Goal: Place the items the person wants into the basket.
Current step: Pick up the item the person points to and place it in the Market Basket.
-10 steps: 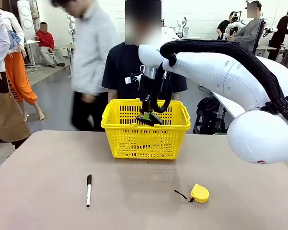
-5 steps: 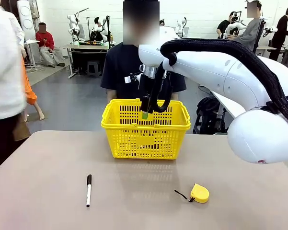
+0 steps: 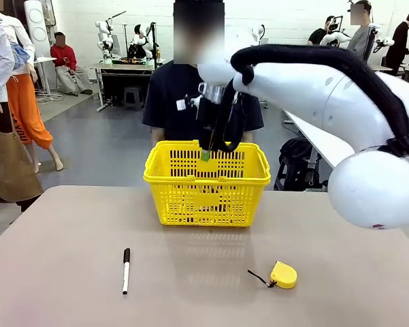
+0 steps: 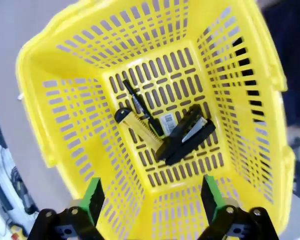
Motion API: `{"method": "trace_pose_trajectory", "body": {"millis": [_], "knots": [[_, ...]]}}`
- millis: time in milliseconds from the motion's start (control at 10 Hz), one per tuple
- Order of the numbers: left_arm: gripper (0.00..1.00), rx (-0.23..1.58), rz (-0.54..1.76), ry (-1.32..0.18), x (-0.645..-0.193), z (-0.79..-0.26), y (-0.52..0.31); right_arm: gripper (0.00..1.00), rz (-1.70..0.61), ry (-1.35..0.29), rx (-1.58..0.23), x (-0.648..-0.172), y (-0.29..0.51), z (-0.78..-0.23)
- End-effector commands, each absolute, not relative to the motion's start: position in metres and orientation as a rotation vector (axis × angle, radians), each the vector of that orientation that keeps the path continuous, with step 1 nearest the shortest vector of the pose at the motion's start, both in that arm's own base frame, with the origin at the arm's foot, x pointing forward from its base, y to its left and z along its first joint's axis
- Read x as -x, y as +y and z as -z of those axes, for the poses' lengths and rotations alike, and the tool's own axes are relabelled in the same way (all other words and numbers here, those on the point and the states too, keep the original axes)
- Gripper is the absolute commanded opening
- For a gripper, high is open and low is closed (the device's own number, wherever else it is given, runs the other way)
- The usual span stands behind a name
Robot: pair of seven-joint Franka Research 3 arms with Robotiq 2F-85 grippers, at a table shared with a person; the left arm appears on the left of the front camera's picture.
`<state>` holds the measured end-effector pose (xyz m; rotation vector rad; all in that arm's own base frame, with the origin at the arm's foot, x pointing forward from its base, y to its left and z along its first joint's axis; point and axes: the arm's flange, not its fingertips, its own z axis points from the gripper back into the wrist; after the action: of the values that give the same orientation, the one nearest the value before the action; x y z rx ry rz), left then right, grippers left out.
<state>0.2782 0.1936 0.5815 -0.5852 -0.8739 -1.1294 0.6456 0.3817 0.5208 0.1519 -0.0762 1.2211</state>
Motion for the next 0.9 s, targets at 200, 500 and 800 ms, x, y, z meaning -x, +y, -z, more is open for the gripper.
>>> {"method": "trace_pose_trajectory", "body": {"millis": [200, 500, 800], "knots": [[1.0, 0.587, 1.145, -0.894, -0.278, -0.582, 0.195, 1.0, -0.973, -0.172, 0.01, -0.481, 0.217, -0.636], [1.0, 0.587, 1.145, -0.894, -0.278, -0.582, 0.195, 1.0, -0.868, -0.324, -0.115, -0.364, 0.032, -0.672], [1.0, 0.587, 1.145, -0.894, -0.278, -0.582, 0.195, 1.0, -0.782, -0.405, -0.204, -0.315, -0.087, -0.625]]}}
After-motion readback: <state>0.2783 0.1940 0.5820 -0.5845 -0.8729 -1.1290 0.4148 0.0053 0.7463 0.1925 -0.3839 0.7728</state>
